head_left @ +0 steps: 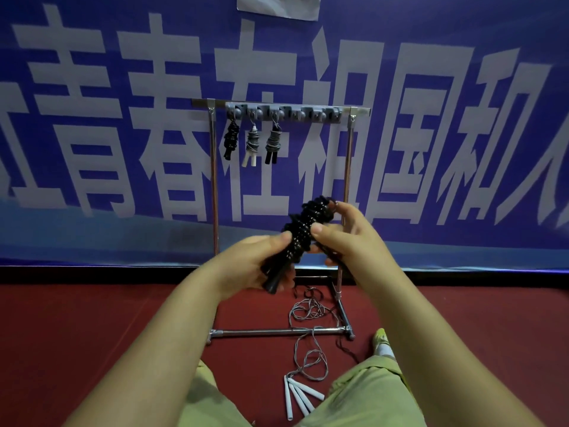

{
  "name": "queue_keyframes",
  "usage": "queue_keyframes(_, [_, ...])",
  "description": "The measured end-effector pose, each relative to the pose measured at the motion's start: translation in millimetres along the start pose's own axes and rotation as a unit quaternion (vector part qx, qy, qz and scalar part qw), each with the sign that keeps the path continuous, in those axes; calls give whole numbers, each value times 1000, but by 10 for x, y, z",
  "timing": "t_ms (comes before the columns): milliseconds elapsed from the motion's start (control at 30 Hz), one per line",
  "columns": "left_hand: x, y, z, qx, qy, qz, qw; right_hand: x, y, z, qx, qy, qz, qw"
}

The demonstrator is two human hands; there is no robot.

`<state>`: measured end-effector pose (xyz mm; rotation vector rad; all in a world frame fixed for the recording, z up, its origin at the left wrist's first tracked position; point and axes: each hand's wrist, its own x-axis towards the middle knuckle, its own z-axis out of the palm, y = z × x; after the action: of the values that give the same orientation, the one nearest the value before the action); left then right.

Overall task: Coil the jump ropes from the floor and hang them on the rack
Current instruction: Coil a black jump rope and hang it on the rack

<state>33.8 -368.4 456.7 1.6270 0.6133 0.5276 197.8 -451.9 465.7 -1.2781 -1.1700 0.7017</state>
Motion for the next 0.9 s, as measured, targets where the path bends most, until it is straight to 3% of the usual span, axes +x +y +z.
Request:
queue_keyframes(100, [-13, -142, -76, -126, -110, -22, 986, -37, 38, 53, -2, -62, -19, 998])
queue_keyframes(200, [-35, -203, -48, -164, -178, -45, 969, -46, 47, 55, 11, -97, -28, 995])
queue_keyframes(333, [-54, -88, 20, -151, -113, -78, 979, -52, 93, -4, -39, -97, -11, 994])
queue_keyframes(600, [17, -167, 49, 38, 29, -54, 997, 4, 175, -22, -162, -80, 76, 981])
queue_keyframes(900, [-20, -172, 73, 22, 59, -64, 996, 21, 168, 28, -205, -27, 65, 976])
